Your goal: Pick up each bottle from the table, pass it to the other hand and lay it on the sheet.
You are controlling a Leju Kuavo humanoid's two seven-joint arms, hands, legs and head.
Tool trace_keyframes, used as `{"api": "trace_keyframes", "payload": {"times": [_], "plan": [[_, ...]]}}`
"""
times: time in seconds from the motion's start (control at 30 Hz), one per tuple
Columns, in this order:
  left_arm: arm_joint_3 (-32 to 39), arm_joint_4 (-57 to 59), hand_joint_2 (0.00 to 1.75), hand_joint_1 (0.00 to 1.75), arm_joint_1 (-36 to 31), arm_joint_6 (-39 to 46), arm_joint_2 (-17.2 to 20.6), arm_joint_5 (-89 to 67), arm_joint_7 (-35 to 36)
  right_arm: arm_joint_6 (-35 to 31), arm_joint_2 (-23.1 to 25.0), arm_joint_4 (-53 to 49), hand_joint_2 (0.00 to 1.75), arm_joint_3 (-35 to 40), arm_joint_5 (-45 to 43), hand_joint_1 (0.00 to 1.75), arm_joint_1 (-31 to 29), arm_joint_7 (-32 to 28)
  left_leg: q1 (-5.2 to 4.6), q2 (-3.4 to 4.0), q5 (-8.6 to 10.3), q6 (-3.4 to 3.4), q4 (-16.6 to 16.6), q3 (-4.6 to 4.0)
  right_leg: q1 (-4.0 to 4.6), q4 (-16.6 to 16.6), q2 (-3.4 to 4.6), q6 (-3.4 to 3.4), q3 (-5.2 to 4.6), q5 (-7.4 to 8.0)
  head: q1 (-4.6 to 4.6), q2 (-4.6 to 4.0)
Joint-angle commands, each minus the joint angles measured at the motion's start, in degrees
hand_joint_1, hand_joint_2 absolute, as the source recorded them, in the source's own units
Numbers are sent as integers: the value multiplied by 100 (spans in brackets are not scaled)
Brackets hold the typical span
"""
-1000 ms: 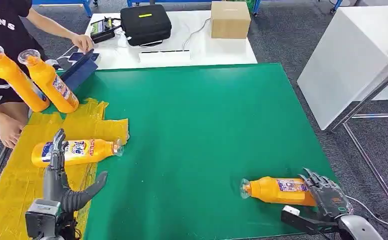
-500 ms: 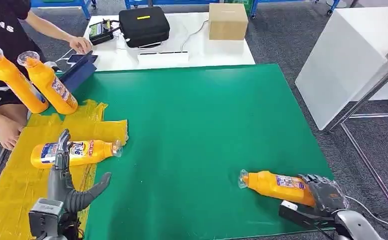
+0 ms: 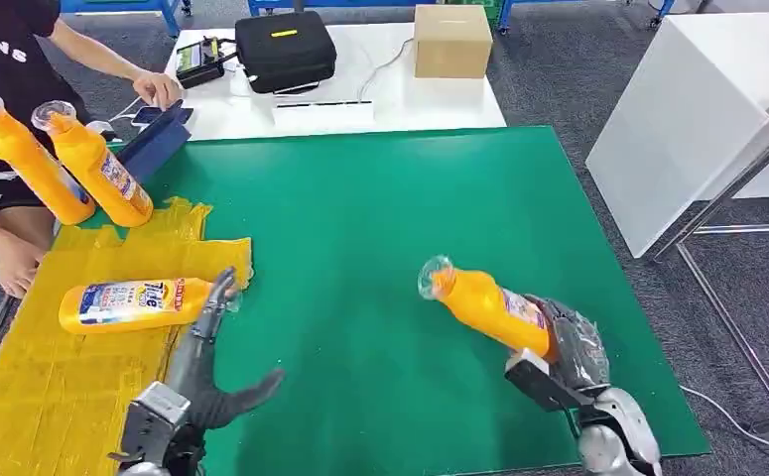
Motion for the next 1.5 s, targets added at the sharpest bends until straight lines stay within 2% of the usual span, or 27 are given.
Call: {"api": "trace_keyframes", "payload": {"times": [0.03,0.17,0.33,0.43,0.73,0.87,1.03,1.5], "plan": [[-812,1135,175,0,-504,-314,262,508,264,207,1402,1057,175,-25,-648,175,-787,-175,4,23,-2,-6,-16,21,5,-19,12,-3,20,4,2,0],[-806,1142,175,0,-510,-395,282,661,321,328,1427,1152,175,-18,-835,175,-807,-206,3,18,-5,-6,-11,7,4,-13,5,-3,10,-1,0,0],[-830,1425,175,0,-665,-571,287,955,407,478,1778,1549,175,255,-1060,175,-956,-286,3,15,-6,-6,-14,-6,4,-15,8,-4,0,0,4,0],[-787,1467,175,0,-698,-706,274,1234,419,518,1830,1695,175,506,-1074,175,-1021,-307,0,5,-3,-4,-8,-24,1,-6,5,-3,-18,1,0,0],[-787,1467,175,0,-698,-706,274,1234,419,518,1830,1695,175,506,-1074,175,-1021,-307,1,-7,-3,-2,-8,-23,2,-8,-6,-1,-13,-3,2,0],[-587,1523,175,0,-819,-770,196,1661,464,654,2036,2154,175,1073,-1005,175,-1154,-329,0,-5,-2,-3,-5,-32,1,-3,-1,-3,-22,-1,2,0],[-368,1638,175,0,-923,-806,176,2030,517,389,2252,2953,175,1808,-834,175,-1257,-408,5,-1,-3,-6,-7,-27,7,-6,4,-5,-18,-1,2,0],[-178,1836,175,0,-982,-843,152,2495,565,144,2333,3428,175,2406,-821,175,-1433,-409,10,-4,-1,-7,-8,-26,9,-8,-5,-3,-14,-3,4,0]]}}
